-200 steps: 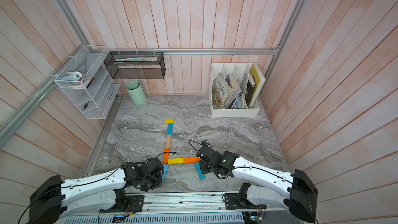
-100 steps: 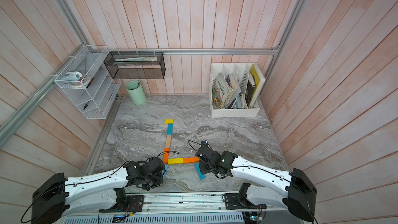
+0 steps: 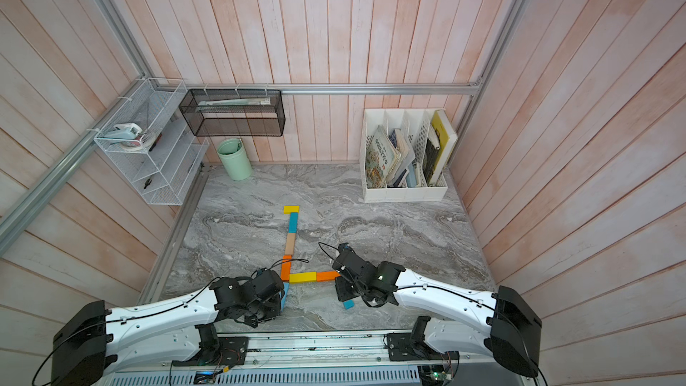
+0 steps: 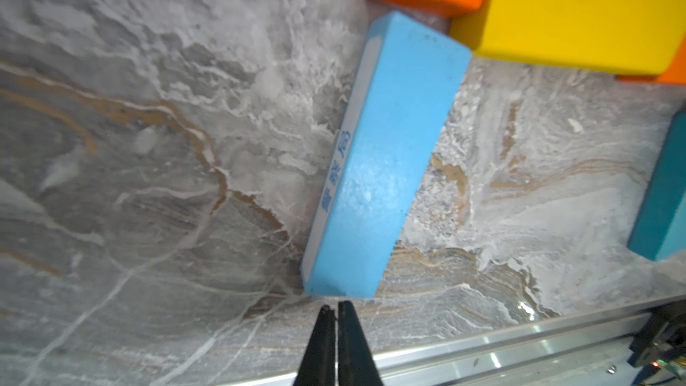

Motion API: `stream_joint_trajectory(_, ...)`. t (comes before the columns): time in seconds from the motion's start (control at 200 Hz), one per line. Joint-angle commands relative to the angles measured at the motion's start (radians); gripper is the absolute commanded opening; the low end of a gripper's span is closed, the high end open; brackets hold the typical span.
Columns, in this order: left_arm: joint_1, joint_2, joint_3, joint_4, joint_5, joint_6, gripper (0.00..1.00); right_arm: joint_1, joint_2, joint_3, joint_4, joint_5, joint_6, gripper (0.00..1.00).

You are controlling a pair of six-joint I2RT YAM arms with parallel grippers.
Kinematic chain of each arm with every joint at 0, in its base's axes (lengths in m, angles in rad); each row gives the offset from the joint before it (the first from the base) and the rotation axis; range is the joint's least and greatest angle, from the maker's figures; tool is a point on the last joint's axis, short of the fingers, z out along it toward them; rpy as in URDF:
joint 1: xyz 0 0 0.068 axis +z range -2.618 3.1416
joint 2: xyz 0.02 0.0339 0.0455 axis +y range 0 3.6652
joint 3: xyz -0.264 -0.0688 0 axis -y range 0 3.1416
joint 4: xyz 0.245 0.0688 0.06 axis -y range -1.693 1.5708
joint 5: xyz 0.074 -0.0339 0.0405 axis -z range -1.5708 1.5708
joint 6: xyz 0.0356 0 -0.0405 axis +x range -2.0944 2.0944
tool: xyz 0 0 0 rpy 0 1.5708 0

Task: Assemble a giraffe with building blocks
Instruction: Adjust the building block at the center of the board.

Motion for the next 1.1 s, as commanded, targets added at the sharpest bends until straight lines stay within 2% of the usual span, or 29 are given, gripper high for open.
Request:
stream_joint_trajectory(0.0,-0.005,-0.083,0.012,-0.079,-0.037,-0.020,0.10,0.046,0.065,-0.002,0.105,-0.059,0.019,0.00)
stream_joint_trajectory(0.21,-0.005,-0.239,0.020,-0.194,-0.087,-0.059,0.12,0.076,0.225,0.045,0.206,-0.066,0.043,0.00)
stream_joint_trajectory(0.47,-0.004,-0.283,-0.004,-0.189,-0.114,-0.084,0.12,0.130,0.432,0.156,0.265,-0.146,0.020,0.00)
stream_joint_trajectory(0.73,0.004,-0.320,-0.025,-0.194,-0.145,-0.106,0.12,0.188,0.526,0.234,0.284,-0.164,0.035,0.00)
stream_joint_trajectory(0.98,0.066,-0.388,-0.002,-0.279,-0.184,-0.082,0.12,0.224,0.626,0.302,0.315,-0.190,0.039,0.00)
stream_joint_trajectory(1.0,0.100,-0.395,0.000,-0.283,-0.184,-0.077,0.12,0.224,0.630,0.305,0.318,-0.191,0.040,0.00)
stream_joint_trajectory(1.095,0.125,-0.412,0.002,-0.291,-0.180,-0.058,0.12,0.224,0.642,0.320,0.316,-0.188,0.037,0.00)
